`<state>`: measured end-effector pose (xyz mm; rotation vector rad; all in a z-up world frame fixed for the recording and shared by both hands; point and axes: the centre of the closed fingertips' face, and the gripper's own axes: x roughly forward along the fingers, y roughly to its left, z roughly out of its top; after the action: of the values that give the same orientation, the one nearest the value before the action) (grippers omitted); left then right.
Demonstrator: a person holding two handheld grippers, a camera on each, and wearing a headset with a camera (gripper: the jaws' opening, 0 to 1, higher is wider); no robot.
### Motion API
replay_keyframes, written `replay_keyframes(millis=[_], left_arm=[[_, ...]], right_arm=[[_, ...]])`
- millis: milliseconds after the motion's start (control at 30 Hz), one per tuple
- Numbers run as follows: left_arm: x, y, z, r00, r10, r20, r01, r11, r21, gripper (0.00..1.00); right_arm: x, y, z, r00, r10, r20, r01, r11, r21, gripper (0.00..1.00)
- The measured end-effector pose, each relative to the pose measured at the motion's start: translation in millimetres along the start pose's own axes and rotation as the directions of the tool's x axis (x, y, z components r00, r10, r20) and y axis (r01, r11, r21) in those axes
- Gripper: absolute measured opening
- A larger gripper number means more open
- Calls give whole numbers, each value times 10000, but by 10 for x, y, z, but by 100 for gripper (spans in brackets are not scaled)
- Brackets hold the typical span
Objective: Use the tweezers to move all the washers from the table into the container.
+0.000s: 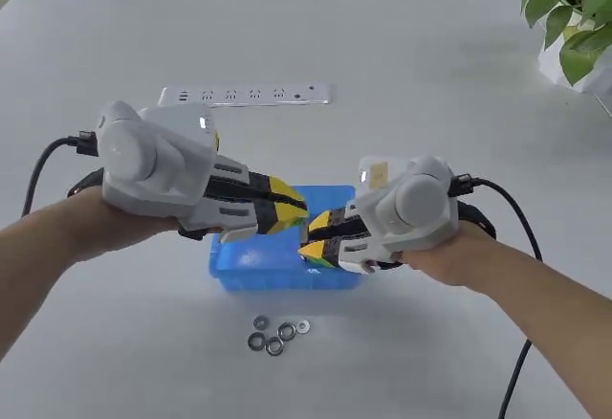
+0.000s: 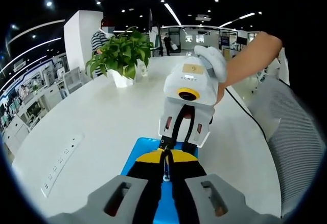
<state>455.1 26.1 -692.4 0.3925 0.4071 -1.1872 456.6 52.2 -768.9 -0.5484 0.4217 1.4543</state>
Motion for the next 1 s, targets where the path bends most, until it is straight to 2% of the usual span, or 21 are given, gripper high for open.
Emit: replay_keyframes(millis=[167,567,1000], left_arm=[[8,-1,5,10000,-46,-9,46,10000,82,6],[2,3,19,10000,-34,-71,36,9995,304,5],[-61,-6,123,10000,30,36,-31,9993,372,5]], right_arm=[[2,-5,-16,9999,-27,-114,25,9999,-116,12],[-73,-24,69,9999,-152,63,152,9999,36,14],[-224,11,201,9993,-366,96,367,9992,-134,19]])
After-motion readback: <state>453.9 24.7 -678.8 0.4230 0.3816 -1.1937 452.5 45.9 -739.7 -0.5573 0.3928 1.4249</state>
